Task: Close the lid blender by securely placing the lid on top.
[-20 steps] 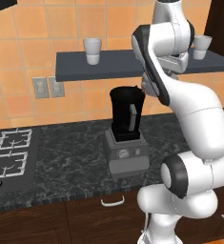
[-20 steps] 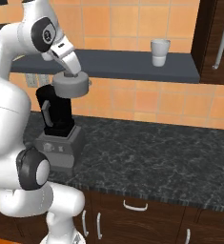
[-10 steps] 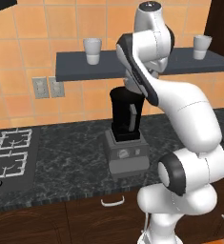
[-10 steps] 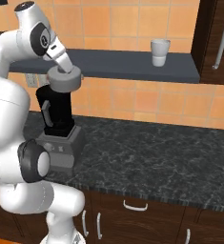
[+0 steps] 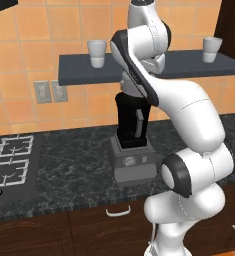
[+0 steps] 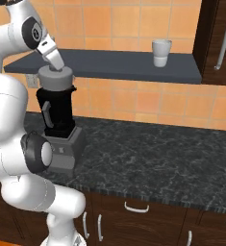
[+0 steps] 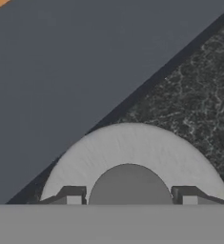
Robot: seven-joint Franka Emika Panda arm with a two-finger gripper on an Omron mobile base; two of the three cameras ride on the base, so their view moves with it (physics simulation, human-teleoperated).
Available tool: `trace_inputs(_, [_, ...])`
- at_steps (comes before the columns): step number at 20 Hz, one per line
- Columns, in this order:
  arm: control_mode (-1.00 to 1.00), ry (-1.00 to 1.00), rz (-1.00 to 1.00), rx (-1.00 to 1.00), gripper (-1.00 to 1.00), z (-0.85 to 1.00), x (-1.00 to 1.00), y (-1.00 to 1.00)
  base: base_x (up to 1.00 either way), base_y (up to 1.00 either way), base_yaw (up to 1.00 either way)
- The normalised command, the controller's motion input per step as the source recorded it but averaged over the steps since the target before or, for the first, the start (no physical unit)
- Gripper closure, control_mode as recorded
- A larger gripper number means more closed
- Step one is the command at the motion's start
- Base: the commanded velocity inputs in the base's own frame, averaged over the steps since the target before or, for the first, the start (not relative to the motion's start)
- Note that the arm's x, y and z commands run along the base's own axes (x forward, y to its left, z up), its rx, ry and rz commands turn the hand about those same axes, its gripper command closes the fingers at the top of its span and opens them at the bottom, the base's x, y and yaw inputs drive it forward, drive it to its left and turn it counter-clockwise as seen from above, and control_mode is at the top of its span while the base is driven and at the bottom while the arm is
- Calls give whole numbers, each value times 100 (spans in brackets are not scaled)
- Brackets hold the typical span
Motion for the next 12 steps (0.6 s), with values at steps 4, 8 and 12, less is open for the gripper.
trace_inputs(4, [-100, 0, 3, 0, 100, -12, -7, 1, 0, 0, 0])
trace_inputs(8, [-100, -1, 4, 0, 100, -4, -3, 8, 0, 0, 0])
trace_inputs(12, [-100, -5, 5, 0, 100, 0, 2, 36, 0, 0, 0])
